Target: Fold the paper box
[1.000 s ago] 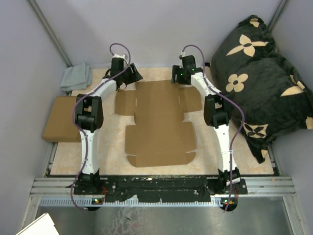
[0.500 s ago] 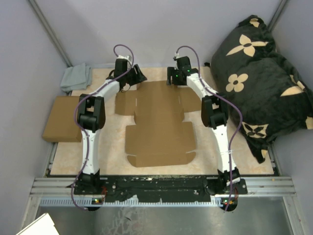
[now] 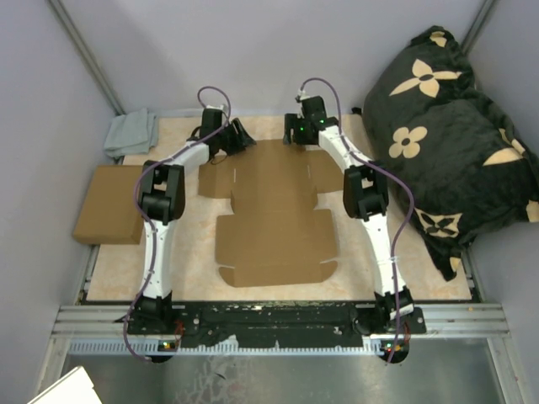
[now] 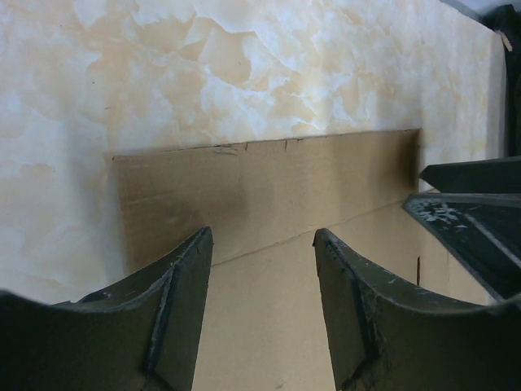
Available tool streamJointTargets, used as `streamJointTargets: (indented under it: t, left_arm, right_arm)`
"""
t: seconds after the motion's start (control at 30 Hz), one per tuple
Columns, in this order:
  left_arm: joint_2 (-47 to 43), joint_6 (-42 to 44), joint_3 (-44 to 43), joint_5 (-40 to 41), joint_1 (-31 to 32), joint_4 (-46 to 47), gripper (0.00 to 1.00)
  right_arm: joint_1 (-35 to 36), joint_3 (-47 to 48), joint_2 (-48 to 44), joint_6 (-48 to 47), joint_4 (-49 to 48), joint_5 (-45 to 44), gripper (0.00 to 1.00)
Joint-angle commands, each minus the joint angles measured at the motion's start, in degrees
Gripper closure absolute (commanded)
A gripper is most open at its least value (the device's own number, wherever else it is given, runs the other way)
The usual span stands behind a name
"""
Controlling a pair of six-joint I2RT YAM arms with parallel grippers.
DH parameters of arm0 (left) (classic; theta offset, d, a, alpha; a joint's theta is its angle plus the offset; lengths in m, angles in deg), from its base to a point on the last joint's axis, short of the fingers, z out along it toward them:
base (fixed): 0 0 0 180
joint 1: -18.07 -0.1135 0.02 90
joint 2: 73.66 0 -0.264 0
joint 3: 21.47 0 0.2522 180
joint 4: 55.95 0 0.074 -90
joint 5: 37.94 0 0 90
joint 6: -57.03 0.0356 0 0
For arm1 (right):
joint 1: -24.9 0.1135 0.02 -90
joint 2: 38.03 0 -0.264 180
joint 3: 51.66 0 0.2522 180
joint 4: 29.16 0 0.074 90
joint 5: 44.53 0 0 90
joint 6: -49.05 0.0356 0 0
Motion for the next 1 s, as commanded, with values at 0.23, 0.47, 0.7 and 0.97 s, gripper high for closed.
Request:
streamJointTargets:
  t: [0.23,0.47,0.7,0.97]
  left_arm:
    - [2.4,0.5,-0.6,-0.5,0.3,-3.5,0.4]
    - [-3.2,5.4,0.6,4.5,0.2,-6.0,0.38]
    - [-8.6,9.3,0.6,9.4,-1.1,-9.3,0.37]
    - [-15.0,11.6,5.9,15.1,-1.1,-10.0,0.36]
  right_arm:
    - [0.8,0.7,3.9,-0.3,1.9,1.2,0.29]
    - [0.8,-3.0,-1.2,-0.4,1.3,-7.5,0.29]
    - [0.2,0.4,-2.5,-2.7,5.2,-17.9,0.28]
    - [-0.2,2.7,-3.4,-4.4,8.5,-22.6,0.27]
